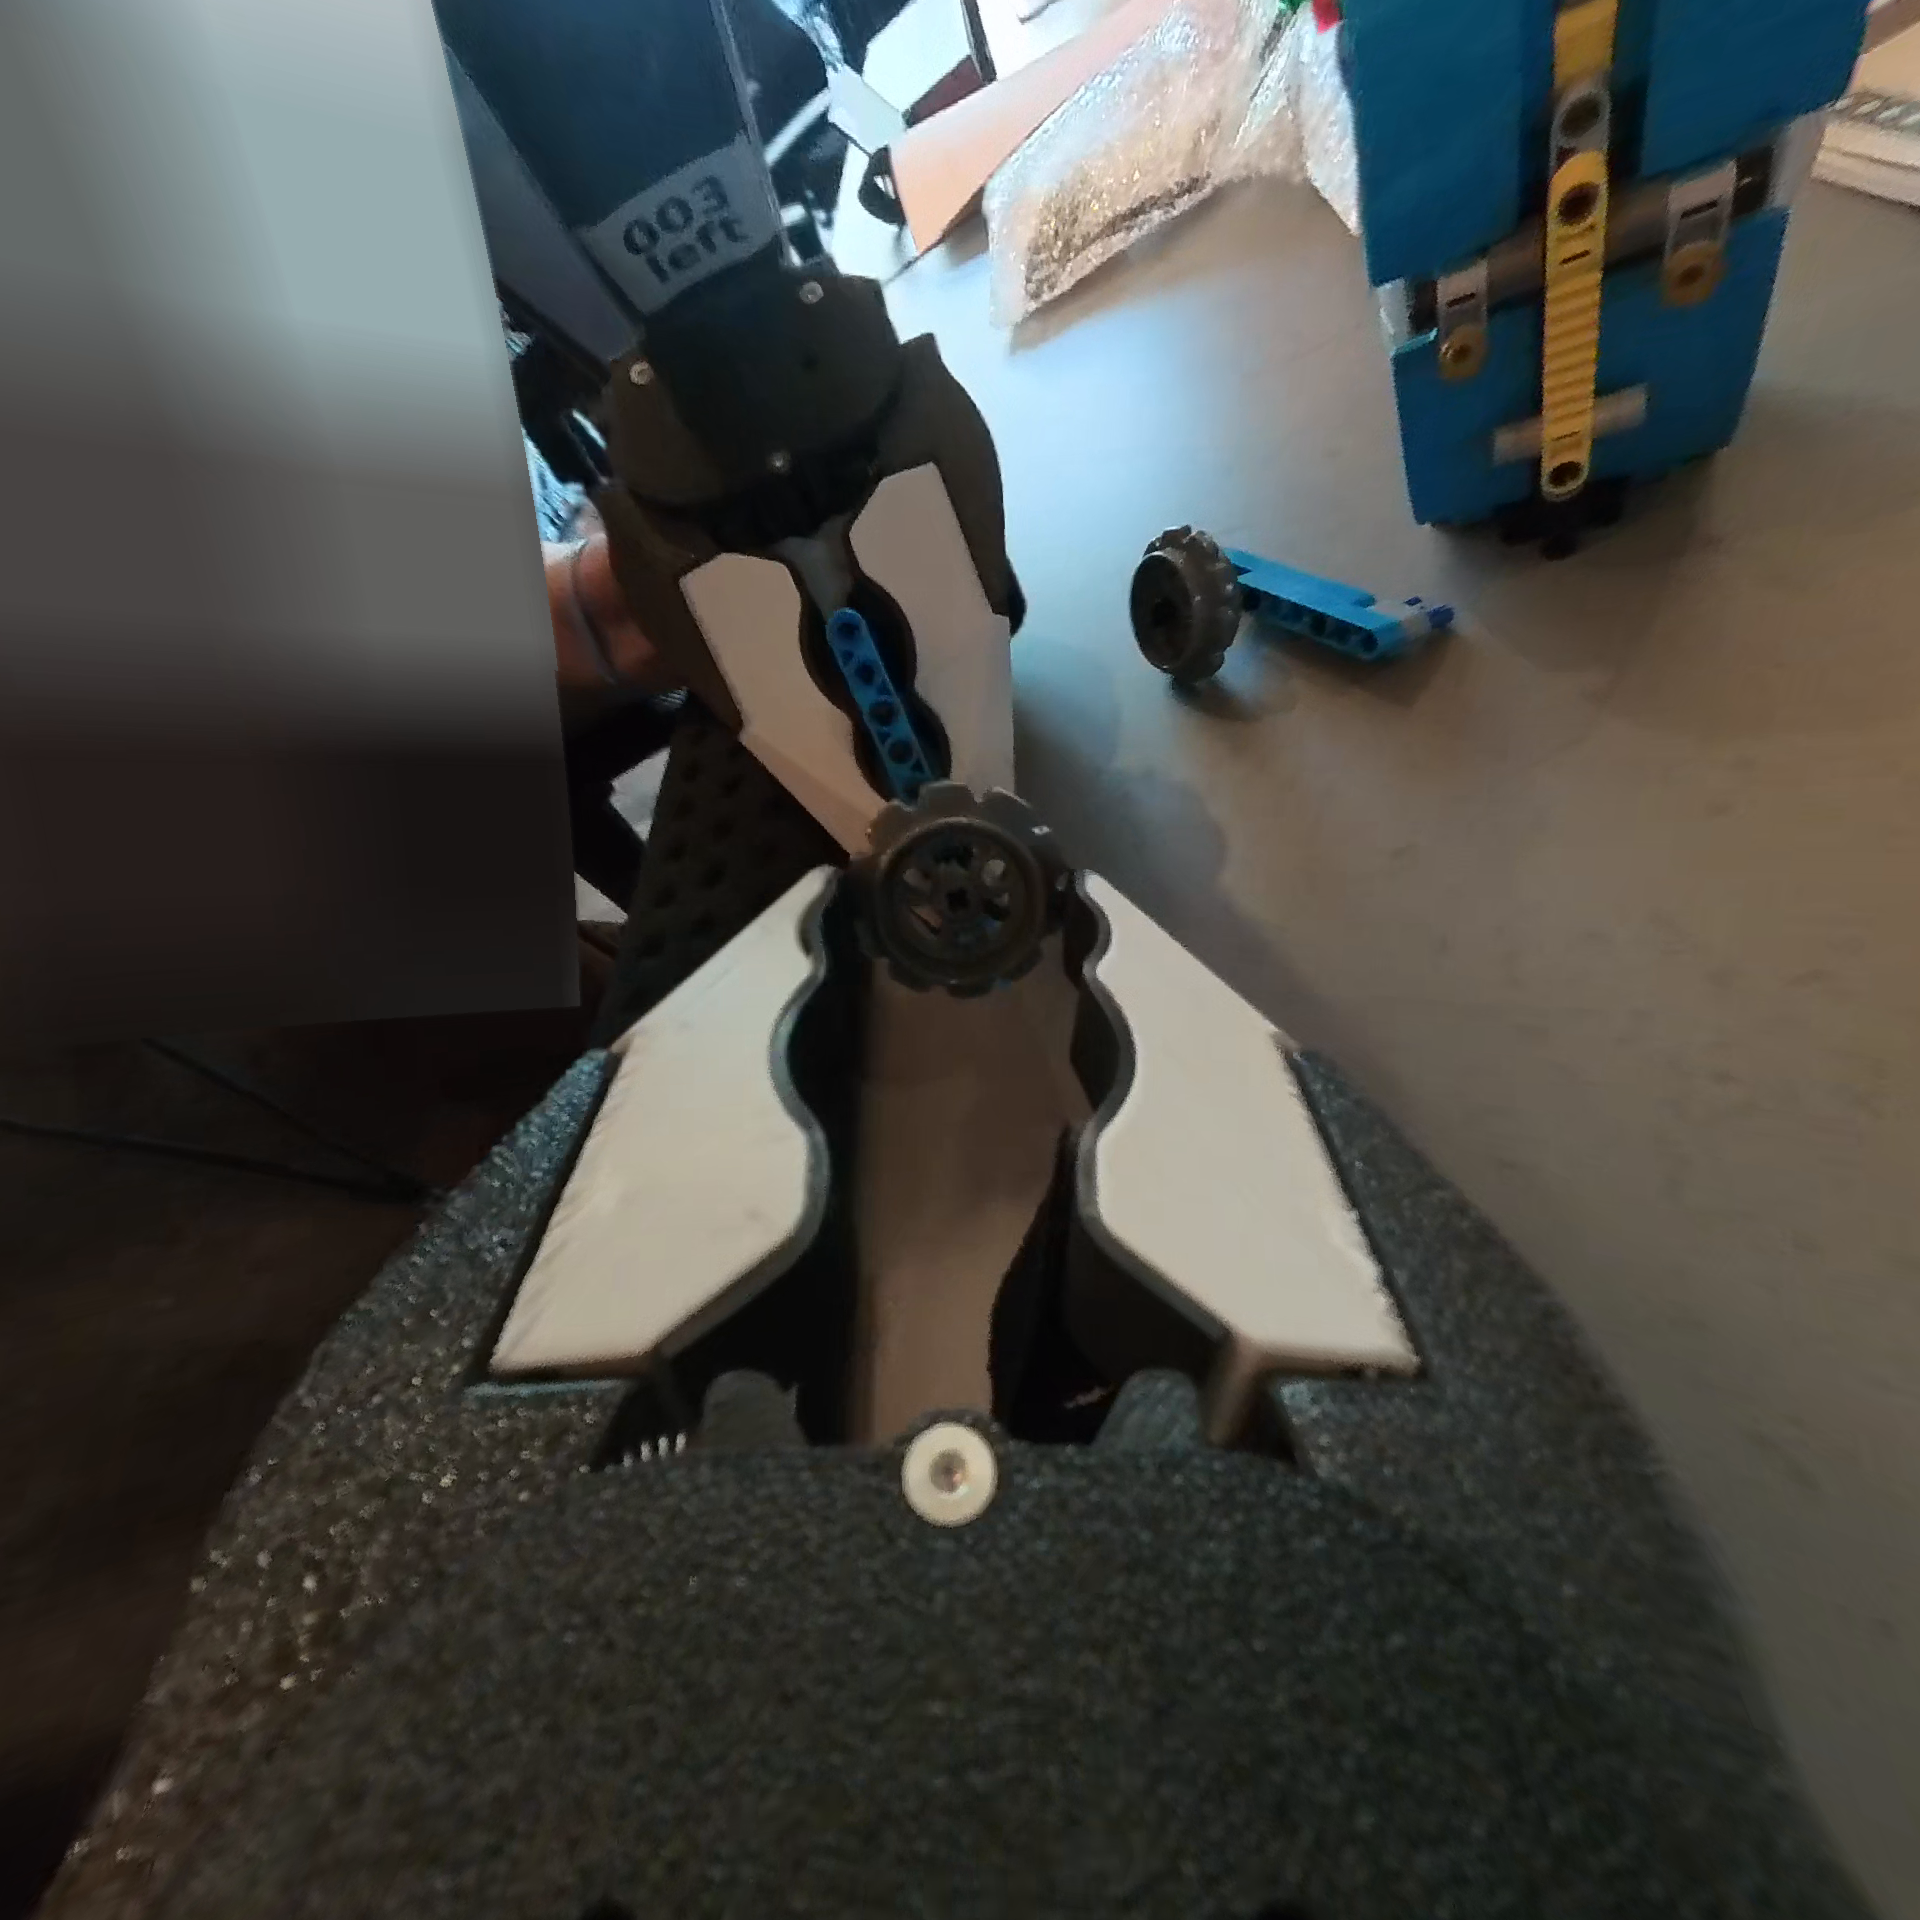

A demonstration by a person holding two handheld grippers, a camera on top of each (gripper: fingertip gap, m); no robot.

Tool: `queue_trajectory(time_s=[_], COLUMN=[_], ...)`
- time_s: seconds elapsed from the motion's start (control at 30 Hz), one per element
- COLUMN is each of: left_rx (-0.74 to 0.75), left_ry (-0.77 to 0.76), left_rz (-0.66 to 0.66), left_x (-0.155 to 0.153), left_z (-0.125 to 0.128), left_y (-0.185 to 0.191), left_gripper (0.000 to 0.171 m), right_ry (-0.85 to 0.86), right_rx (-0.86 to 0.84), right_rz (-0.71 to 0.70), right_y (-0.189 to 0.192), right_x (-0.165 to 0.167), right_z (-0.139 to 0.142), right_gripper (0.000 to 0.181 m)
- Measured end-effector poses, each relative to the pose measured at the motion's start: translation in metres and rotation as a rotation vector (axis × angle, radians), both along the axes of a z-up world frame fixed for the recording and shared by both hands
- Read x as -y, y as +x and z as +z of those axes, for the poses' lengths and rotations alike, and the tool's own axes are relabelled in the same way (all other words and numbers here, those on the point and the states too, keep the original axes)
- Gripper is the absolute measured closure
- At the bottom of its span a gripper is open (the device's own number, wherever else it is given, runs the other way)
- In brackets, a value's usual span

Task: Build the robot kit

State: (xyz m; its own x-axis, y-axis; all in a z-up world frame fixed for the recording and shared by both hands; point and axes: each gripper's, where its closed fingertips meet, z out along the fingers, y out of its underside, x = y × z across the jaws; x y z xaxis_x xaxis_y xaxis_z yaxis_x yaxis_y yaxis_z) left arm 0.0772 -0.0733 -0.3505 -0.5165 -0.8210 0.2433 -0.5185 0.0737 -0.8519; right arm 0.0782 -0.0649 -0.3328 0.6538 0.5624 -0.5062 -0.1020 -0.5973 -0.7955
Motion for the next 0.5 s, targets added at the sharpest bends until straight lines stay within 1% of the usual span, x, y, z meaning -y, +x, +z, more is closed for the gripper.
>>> queue_trajectory(time_s=[0.03, 0.17, 0.27, 0.33, 0.5], left_rx=[0.0, -0.012, -0.022, -0.019, -0.029], left_ry=[0.004, 0.061, 0.126, 0.12, 0.134], left_rz=[0.002, 0.0, -0.003, 0.0, 0.004], left_x=[0.0, 0.001, 0.002, 0.001, 0.0], left_z=[0.0, -0.007, -0.013, -0.012, -0.015], left_y=[0.0, 0.0, -0.001, -0.001, -0.001], left_gripper=[0.167, 0.167, 0.168, 0.168, 0.168], right_ry=[-0.006, -0.017, -0.022, -0.018, 0.035], right_rx=[-0.016, 0.033, 0.101, 0.091, 0.198], right_rz=[0.003, 0.015, 0.02, 0.017, 0.002], right_y=[0.0, 0.0, -0.001, -0.001, -0.002], right_x=[0.0, 0.002, 0.004, 0.004, 0.002], right_z=[0.0, -0.006, -0.014, -0.013, -0.015], right_gripper=[0.139, 0.139, 0.139, 0.139, 0.14])
